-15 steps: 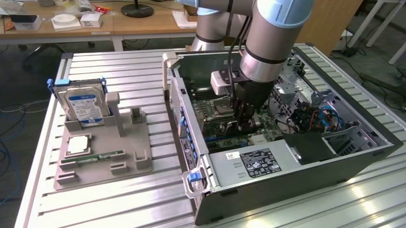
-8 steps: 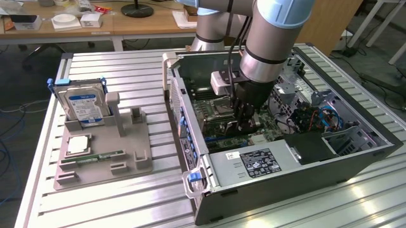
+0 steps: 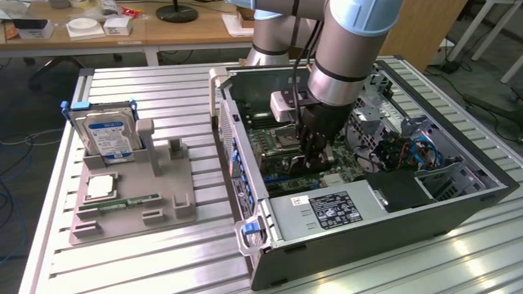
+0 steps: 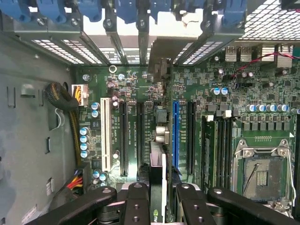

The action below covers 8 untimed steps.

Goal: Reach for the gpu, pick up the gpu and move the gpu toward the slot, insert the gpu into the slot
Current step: 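Insert the gpu into the slot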

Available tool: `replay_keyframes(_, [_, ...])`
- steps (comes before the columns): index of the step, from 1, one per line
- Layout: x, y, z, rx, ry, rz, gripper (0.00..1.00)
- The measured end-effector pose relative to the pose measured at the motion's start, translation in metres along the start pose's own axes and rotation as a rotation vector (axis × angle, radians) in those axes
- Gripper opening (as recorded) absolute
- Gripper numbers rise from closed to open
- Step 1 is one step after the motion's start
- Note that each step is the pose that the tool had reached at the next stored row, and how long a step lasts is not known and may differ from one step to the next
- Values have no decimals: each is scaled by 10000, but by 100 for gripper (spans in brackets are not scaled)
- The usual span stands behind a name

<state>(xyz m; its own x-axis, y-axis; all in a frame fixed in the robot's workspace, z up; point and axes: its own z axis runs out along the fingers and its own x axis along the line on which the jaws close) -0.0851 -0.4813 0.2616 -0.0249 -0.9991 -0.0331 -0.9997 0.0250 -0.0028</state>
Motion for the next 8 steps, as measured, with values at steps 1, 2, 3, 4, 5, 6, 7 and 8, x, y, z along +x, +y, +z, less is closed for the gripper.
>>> replay_keyframes(1, [0, 0, 1, 0, -1, -1, 27])
replay_keyframes(2, [0, 0, 0, 0, 1, -1, 27])
replay_keyframes(3, [0, 0, 1, 0, 0, -1, 27])
replay_keyframes(4, [-5, -2, 1, -1, 2, 0, 27])
replay_keyframes(5, [-21, -10, 4, 0, 0, 0, 27])
replay_keyframes(6, [-36, -14, 8, 0, 1, 2, 27])
replay_keyframes(7, [-45, -15, 11, 0, 0, 1, 27])
replay_keyframes(8, [-49, -15, 14, 0, -1, -1, 27])
